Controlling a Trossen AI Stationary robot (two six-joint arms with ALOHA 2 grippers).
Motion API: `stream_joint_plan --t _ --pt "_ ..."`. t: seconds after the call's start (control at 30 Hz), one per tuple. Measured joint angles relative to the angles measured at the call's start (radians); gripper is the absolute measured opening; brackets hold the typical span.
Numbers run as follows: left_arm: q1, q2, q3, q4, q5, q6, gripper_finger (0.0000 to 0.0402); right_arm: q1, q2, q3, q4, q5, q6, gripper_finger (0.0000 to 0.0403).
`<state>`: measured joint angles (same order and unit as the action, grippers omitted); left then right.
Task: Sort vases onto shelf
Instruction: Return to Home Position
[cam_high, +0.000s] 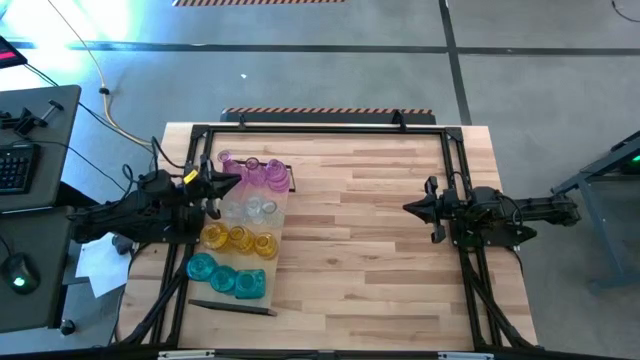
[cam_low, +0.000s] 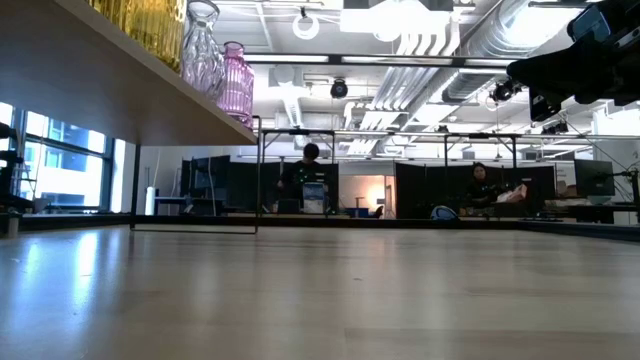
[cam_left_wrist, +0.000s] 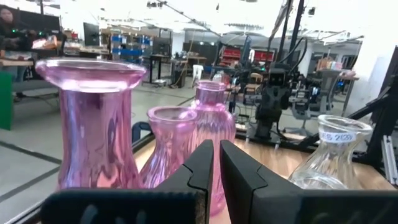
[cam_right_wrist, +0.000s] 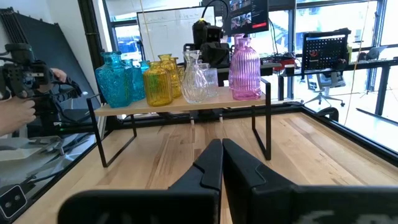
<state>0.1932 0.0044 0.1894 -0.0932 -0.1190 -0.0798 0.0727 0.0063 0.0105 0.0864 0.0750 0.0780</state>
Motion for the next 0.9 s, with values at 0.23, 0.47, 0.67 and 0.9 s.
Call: stream_joint_plan --t 0.23,0.47,0.67,0.9 --pt "0.000 0.000 -0.001 -0.012 0.000 0.005 0.0021 0.000 0.000 0.000 0.000 0.000 0.000 0.0000" --pt "0.001 0.000 -0.025 -0.016 -0.005 -0.003 0.0021 0.000 0.000 0.000 0.000 0.000 0.000 0.0000" --pt "0.001 0.000 -0.025 -0.013 -0.005 -0.003 0.0021 0.000 0.000 0.000 0.000 0.000 0.000 0.0000" --pt "0.001 0.000 -0.025 -0.030 -0.005 -0.005 0.0021 0.000 0.000 0.000 0.000 0.000 0.000 0.0000"
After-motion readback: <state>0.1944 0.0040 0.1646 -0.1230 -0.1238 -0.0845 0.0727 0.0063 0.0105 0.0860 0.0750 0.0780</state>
